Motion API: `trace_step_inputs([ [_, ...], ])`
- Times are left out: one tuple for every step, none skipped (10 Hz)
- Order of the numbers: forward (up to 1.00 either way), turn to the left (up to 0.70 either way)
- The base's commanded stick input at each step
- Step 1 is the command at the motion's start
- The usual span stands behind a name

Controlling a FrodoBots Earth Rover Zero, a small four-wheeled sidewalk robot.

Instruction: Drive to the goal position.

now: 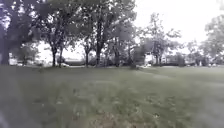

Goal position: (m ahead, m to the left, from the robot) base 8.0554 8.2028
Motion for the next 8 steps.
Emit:
trace_step_inputs([
  [0.70, 0.00],
  [0.70, 0.00],
  [0.70, 0.00],
  [0.70, 0.00],
  [0.70, 0.00],
  [0.70, 0.00],
  [0.70, 0.00],
  [0.70, 0.00],
])
